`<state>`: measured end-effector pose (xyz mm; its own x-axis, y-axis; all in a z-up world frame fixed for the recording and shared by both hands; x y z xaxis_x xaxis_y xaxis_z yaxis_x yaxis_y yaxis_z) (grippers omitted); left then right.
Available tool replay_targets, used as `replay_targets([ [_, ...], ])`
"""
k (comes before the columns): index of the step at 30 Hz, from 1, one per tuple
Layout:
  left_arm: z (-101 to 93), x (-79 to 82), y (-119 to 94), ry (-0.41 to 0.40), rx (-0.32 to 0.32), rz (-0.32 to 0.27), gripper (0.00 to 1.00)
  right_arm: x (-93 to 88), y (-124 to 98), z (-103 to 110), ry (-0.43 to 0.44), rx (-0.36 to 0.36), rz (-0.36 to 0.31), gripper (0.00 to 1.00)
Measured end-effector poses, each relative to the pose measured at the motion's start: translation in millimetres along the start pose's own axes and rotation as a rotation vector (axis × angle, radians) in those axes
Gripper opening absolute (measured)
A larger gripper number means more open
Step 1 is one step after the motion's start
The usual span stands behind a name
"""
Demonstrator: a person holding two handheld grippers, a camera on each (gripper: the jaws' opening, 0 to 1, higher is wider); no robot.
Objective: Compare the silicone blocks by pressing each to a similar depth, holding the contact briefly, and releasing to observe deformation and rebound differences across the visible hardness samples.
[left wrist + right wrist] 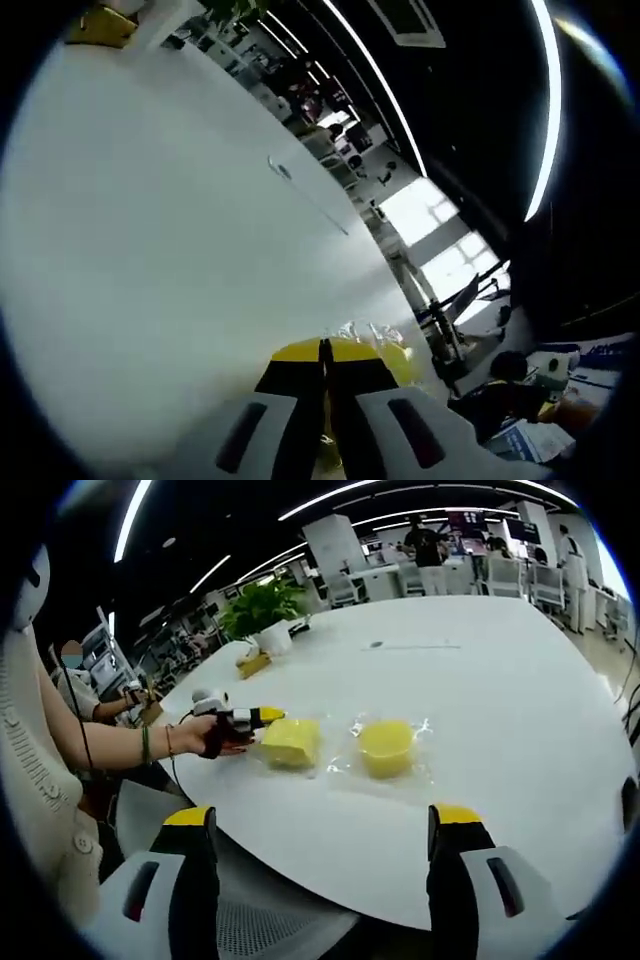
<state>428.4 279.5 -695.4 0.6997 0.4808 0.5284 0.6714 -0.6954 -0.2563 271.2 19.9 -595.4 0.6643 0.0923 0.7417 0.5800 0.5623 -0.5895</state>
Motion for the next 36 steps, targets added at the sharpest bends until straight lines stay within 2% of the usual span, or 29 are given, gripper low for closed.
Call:
replay_targets([
  [5,-27.1,3.5,-7.3,0.027,-0.010,-0.030,0.00,-0.8,-0.3,2.8,-0.003,0.014,-0.010,0.80],
  [11,-61.8,9.9,-14.4,-0.048,-0.078,-0.072,0.00,2.6,-0.9,7.7,-0.015,0.039,-0.036,0.80],
  [15,-84.5,13.5,-21.8,-0.039,-0.110,-0.089,0.00,5.3,-2.8,11.4,-0.024,0.055,-0.061,0.80],
  [22,-120.3,7.9,-29.6,0.048,-0.132,-0.057,0.00,9.7,-10.8,19.4,-0.041,0.081,-0.104,0.80],
  [32,-148.3,13.2,-42.7,0.154,-0.149,-0.026,0.00,27.9,-16.2,32.0,-0.092,0.142,-0.176,0.80],
  [36,-164.1,15.6,-50.7,0.221,-0.170,-0.008,0.00,35.7,-17.4,35.8,-0.116,0.166,-0.193,0.80],
])
Point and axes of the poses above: the point that each gripper's makers call its tool centre point, and the gripper's own axes: y roughly forward along the fingers, z roughly to its left, x roughly out of its top, the point moved 2 cm from there along -y, roughly backward along the fingers, and after that the axes turned 3 degrees about -x, right-handed, at the moved point
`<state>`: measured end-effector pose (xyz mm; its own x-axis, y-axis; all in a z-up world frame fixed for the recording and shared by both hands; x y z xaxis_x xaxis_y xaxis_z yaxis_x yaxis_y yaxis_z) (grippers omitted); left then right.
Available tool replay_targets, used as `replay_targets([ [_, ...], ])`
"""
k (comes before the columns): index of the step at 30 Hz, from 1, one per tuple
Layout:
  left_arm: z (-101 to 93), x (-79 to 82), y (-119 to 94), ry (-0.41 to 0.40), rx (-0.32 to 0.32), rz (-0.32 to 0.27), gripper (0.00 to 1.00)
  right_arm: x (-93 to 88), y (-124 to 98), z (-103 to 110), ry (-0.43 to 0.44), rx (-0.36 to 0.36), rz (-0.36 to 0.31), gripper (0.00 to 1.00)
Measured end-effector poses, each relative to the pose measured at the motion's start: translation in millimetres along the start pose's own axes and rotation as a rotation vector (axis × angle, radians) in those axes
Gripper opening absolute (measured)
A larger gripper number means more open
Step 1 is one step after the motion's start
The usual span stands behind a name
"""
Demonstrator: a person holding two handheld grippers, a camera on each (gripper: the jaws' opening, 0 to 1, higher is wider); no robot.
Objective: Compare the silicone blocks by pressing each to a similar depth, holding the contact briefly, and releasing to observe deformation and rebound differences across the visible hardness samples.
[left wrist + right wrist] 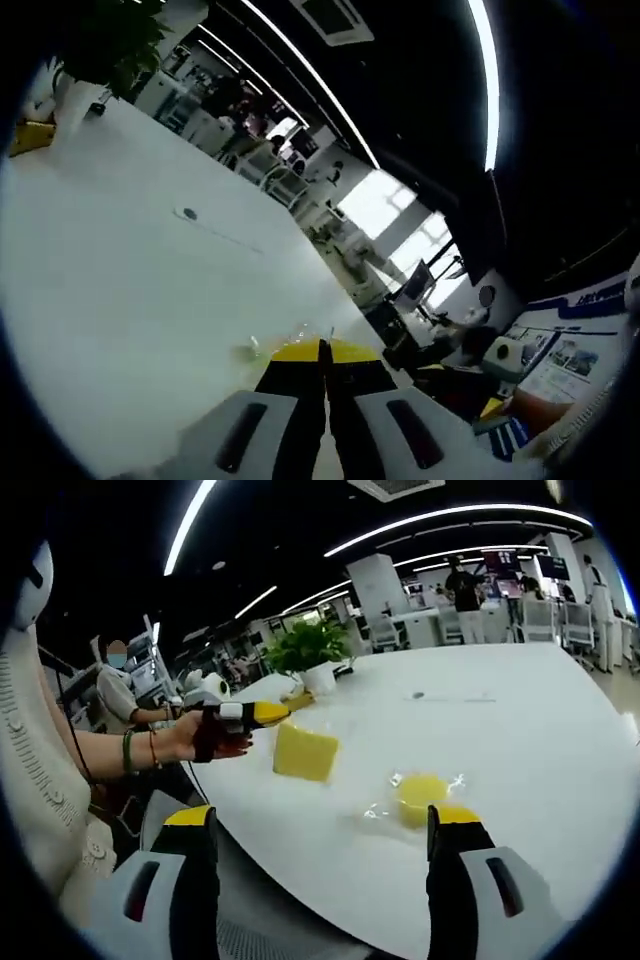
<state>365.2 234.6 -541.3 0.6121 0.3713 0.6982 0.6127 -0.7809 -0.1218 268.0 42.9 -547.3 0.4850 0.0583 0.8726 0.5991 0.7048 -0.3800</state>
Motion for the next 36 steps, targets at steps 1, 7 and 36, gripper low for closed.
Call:
replay_targets([
  [1,-4.6,0.5,-1.8,0.023,-0.004,0.009,0.00,2.9,0.7,0.6,-0.011,0.010,0.000,0.80],
  [7,-29.5,1.6,-8.4,0.098,-0.038,0.061,0.00,23.2,5.8,6.2,-0.104,0.088,0.014,0.80],
  [36,-122.9,-3.9,7.8,0.337,-0.299,0.280,0.00,43.6,96.3,54.8,-0.491,0.485,0.309,0.70],
])
Point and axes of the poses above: the point that each gripper's makers call its tool centre point, and the gripper's own axes: y roughly forward along the fingers, z roughly to its left, x roughly out of its top, the point moved 2 cm from there along -y, roughly backward along the fingers, and after that the axes turned 3 degrees about -x, right-handed, at the moved point
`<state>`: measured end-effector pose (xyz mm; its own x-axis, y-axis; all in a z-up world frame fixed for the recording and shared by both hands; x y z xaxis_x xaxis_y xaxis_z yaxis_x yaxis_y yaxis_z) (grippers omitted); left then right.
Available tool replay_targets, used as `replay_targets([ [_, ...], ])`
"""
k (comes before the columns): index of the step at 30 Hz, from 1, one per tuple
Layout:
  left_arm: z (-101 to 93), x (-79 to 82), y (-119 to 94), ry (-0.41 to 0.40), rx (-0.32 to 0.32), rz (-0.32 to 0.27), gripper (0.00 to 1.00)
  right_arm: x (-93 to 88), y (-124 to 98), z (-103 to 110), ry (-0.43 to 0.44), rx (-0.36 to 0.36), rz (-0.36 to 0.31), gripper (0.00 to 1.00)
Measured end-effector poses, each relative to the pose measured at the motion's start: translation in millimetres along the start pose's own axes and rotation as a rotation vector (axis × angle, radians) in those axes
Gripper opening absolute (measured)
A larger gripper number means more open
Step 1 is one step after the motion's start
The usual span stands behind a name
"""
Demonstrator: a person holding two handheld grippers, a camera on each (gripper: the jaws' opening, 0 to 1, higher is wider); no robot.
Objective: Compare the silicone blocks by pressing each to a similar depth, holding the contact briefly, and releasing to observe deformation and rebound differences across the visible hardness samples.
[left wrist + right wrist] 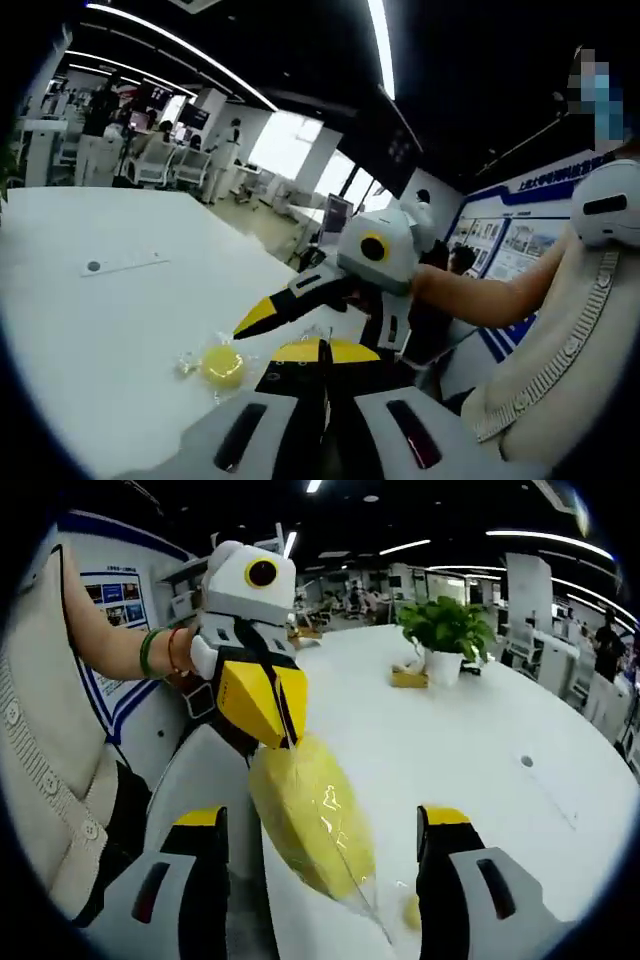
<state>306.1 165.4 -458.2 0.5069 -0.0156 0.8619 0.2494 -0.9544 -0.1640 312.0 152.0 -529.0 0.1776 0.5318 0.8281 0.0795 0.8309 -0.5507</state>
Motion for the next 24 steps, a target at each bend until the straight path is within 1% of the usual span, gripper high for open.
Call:
replay_targets([
  [2,-2.3,1.5,-1.0,0.005,-0.020,0.000,0.00,-1.9,5.4,1.3,-0.010,0.020,0.027,0.69],
  [5,-3.9,1.8,-2.2,0.021,-0.032,0.007,0.00,-1.5,11.1,3.6,-0.037,0.044,0.045,0.65],
  [6,-4.3,2.2,-2.7,0.033,-0.033,0.006,0.00,-1.0,13.1,4.2,-0.044,0.053,0.050,0.62],
  [11,-10.0,4.2,-3.8,0.046,-0.059,-0.001,0.00,0.3,19.1,9.0,-0.068,0.093,0.064,0.51],
  [13,-11.5,3.9,-3.8,0.054,-0.069,0.001,0.00,-0.3,20.2,10.5,-0.092,0.099,0.069,0.43],
  [17,-10.9,1.9,-4.2,0.071,-0.063,0.011,0.00,-1.7,20.7,9.3,-0.124,0.087,0.067,0.40],
  [19,-9.5,0.9,-4.7,0.080,-0.056,0.014,0.00,-3.2,19.7,8.5,-0.139,0.080,0.069,0.37],
  [24,-7.4,-1.3,-4.7,0.094,-0.044,0.020,0.00,-6.1,18.7,6.5,-0.165,0.056,0.067,0.32],
])
Point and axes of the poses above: the point that each gripper's makers call its tool centre point, and the gripper's own axes: y roughly forward along the fingers, z roughly to its left, x roughly out of its top, the point moved 2 cm from there along -y, roughly backward along the fingers, and after that the axes turned 3 degrees about -x, right-handed, at the moved point
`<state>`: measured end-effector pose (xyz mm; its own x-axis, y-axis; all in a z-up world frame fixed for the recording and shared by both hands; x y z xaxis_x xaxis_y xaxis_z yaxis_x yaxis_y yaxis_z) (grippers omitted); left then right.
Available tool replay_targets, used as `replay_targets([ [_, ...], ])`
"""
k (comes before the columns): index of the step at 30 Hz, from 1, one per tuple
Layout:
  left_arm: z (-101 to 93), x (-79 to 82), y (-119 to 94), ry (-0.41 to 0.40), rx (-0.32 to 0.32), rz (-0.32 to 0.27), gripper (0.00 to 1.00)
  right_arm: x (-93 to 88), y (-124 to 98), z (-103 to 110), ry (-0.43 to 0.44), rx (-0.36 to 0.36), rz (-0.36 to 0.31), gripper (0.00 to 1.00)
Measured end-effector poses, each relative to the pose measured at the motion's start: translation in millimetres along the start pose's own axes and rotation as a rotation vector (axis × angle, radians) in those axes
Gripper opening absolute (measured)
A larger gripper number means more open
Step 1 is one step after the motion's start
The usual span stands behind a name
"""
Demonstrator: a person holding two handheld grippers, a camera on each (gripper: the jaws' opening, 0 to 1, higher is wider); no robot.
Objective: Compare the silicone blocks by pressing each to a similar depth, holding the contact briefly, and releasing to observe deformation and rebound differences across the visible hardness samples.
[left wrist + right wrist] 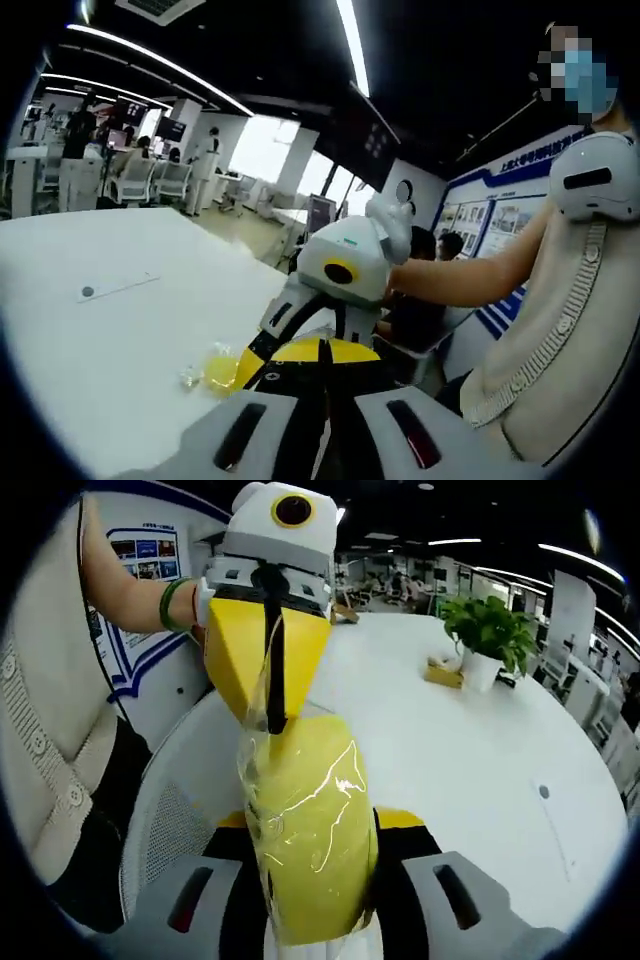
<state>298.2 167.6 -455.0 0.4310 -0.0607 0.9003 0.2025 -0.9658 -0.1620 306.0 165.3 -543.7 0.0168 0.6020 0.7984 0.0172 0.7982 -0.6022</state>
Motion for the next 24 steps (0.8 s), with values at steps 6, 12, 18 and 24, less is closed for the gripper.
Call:
replay_targets([
  [6,-0.3,-3.3,0.9,0.024,0.000,0.011,0.00,-3.4,-1.2,-1.0,0.012,-0.026,0.013,0.27],
  [12,0.3,-5.6,2.7,0.044,0.007,0.022,0.00,-7.7,-2.2,-0.5,0.029,-0.065,0.029,0.21],
  [18,-4.2,-2.7,4.2,0.064,-0.002,0.013,0.00,-5.8,-5.8,4.6,0.054,-0.057,0.026,0.13],
  [24,-6.9,-2.8,4.5,0.084,-0.005,0.006,0.00,-4.3,-8.0,2.1,0.063,-0.106,0.022,0.08],
])
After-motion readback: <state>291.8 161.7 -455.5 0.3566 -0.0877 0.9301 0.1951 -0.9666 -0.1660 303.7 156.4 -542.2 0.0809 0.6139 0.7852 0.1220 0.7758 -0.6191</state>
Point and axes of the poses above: the point that each gripper's makers call its tool centre point, and the gripper's own axes: y roughly forward along the fingers, z roughly to its left, x roughly out of its top, the point moved 2 cm from there along -y, roughly backward along the fingers, and after that the axes turned 3 degrees about -x, right-handed, at the moved point
